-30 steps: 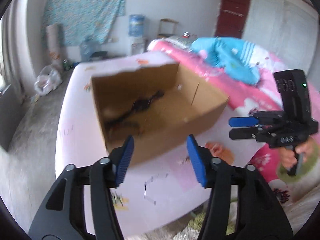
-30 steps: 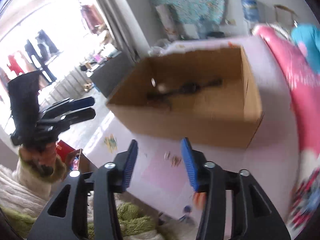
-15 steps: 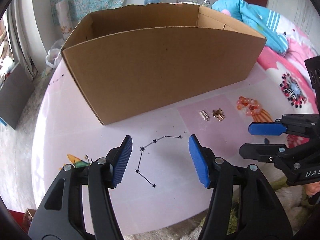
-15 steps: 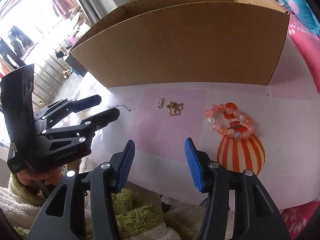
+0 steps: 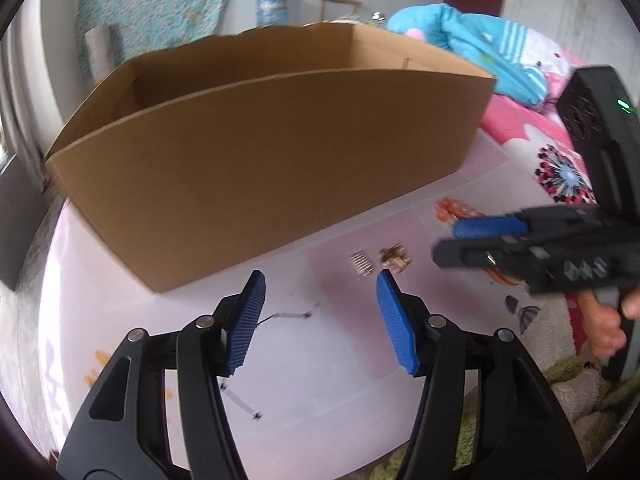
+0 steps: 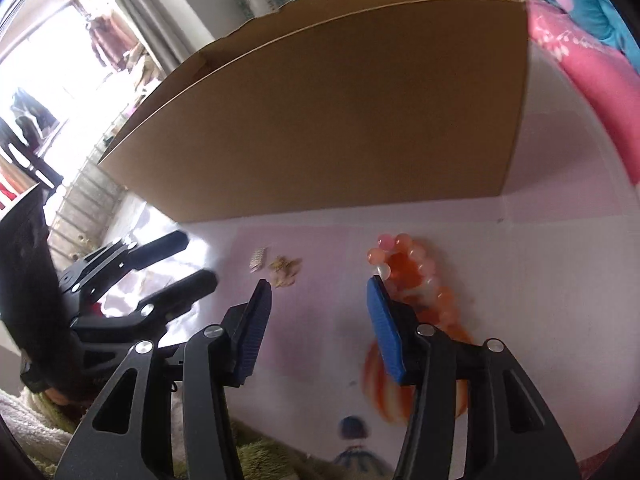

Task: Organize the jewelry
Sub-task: 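Close the left tool on the silver spring charm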

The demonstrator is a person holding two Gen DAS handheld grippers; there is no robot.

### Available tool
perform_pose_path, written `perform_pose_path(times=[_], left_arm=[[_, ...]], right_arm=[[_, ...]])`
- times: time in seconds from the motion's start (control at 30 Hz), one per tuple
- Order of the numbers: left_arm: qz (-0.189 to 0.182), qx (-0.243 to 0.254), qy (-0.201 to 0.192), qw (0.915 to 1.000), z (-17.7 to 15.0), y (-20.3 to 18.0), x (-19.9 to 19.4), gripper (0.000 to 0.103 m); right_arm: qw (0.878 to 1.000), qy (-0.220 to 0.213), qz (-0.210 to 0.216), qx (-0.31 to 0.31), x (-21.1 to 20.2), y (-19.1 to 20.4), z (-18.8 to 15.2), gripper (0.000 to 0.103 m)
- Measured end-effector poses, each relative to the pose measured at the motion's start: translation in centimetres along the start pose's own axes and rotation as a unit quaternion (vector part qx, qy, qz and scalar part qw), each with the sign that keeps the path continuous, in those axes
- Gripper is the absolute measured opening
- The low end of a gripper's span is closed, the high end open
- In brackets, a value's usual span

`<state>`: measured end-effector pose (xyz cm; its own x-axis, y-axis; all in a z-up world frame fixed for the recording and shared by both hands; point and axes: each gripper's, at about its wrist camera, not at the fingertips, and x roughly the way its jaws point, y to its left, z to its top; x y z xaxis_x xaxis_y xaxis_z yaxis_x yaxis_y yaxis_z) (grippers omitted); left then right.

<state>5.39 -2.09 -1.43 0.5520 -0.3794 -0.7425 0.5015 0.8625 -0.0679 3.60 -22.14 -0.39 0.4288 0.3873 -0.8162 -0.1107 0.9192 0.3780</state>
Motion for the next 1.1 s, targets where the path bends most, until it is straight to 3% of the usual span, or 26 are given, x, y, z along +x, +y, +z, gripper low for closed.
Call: perform_pose_path(times=[0.27, 0.5, 0.77, 1.1], left_arm=[[-0.020, 0.060, 0.023, 0.9977, 1.3, -1.6, 1.9, 0.025], [-0.041, 0.077, 0.053, 0.9948, 1.4, -1.5, 2.8, 0.020], [-0.020, 0.090, 0.055, 0.9942, 1.9, -1.7, 3.2, 0.005], [-0.013, 0.075, 0.054, 0.9956, 1.5, -1.0, 2.6, 0.004]], right_arm=[[1.000, -0.008, 0.018, 0.019, 0.4, -1.4, 0.2, 0.044], [1.000, -0.010, 0.004, -0.003, 0.2, -0.8, 0.2, 0.044], [1.000, -0.012, 0.007, 0.001, 0.1, -1.4, 0.6, 0.044], [1.000, -0.018, 0.002, -0.007, -0.5, -1.3, 0.3, 0.044]])
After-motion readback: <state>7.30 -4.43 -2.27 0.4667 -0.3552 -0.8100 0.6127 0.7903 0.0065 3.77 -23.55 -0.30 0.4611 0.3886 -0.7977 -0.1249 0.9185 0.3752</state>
